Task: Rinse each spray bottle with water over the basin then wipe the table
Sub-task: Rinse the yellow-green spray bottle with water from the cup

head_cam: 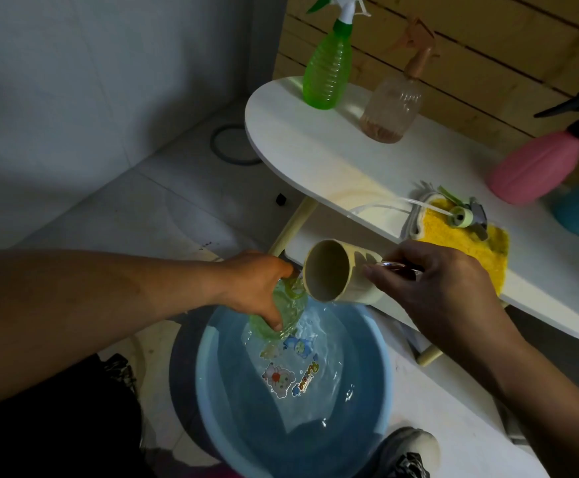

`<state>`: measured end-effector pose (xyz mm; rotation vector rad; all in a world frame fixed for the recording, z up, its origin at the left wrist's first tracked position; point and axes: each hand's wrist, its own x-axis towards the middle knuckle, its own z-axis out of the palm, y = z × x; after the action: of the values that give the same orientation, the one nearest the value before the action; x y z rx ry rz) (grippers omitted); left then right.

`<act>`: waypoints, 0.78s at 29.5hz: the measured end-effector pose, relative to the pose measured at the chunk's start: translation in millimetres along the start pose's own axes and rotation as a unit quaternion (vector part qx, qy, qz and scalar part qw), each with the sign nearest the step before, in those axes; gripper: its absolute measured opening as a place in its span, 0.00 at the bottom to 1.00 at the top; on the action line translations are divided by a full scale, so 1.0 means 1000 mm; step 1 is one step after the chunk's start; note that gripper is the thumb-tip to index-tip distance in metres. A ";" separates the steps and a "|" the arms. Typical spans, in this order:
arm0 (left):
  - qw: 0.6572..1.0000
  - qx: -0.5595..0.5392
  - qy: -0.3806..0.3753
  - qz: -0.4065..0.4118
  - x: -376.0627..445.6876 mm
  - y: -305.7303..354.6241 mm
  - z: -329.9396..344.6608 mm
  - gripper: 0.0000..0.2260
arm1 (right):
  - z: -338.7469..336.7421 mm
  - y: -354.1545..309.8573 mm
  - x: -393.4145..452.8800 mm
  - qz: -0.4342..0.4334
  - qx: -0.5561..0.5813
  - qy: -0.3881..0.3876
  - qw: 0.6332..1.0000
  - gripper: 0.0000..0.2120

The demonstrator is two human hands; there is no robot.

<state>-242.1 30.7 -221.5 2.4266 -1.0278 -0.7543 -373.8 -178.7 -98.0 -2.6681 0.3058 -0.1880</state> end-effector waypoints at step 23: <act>1.000 0.008 0.008 0.005 0.004 0.000 0.001 0.35 | -0.003 -0.007 -0.006 -0.097 -0.077 0.053 0.991 0.16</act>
<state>-239.9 27.8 -223.6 2.4366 -1.0423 -0.7246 -378.7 -172.1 -92.8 -2.8454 0.0958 -0.3821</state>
